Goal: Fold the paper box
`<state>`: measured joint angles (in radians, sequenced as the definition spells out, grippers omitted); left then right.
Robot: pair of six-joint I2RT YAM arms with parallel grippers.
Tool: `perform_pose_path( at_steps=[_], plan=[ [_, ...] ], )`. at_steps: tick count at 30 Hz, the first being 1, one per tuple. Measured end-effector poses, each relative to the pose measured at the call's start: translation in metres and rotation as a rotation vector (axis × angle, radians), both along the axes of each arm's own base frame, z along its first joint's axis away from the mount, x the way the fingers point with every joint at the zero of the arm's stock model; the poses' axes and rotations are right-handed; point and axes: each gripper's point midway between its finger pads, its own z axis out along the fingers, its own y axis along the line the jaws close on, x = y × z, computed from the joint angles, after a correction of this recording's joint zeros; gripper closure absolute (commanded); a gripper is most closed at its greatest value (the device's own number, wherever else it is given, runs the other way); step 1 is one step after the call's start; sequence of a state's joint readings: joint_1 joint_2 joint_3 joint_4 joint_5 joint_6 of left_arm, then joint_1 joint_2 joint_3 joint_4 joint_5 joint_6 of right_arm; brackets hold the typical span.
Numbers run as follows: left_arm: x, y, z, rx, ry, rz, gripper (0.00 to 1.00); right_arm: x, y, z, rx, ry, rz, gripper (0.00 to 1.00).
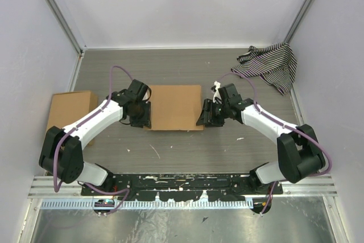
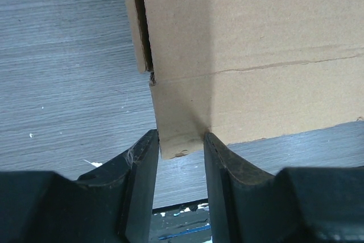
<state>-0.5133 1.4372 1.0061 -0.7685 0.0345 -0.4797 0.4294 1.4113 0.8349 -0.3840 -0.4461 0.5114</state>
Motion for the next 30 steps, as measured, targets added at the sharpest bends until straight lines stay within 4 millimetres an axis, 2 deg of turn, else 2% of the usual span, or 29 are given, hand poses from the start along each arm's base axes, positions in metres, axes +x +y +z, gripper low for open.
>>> perform_pose_path(
  at_steps=[7,12,16,22,30],
  plan=[
    [0.000,0.000,0.000,-0.001,0.000,0.004,0.57,0.001,-0.006,-0.012,-0.071,-0.018,-0.026,0.44],
    [0.001,-0.001,0.000,-0.003,-0.002,0.004,0.59,0.001,0.000,-0.012,-0.088,-0.052,-0.007,0.45],
    [0.001,-0.001,0.000,-0.006,-0.004,0.007,0.59,-0.003,0.009,-0.012,-0.096,-0.078,0.025,0.52],
    [0.001,0.000,0.000,-0.002,-0.005,0.008,0.59,-0.005,0.012,-0.013,-0.097,-0.075,0.028,0.60],
    [0.001,0.000,0.000,-0.002,-0.004,0.008,0.59,-0.006,0.011,-0.013,-0.099,-0.068,0.026,0.60]
  ],
)
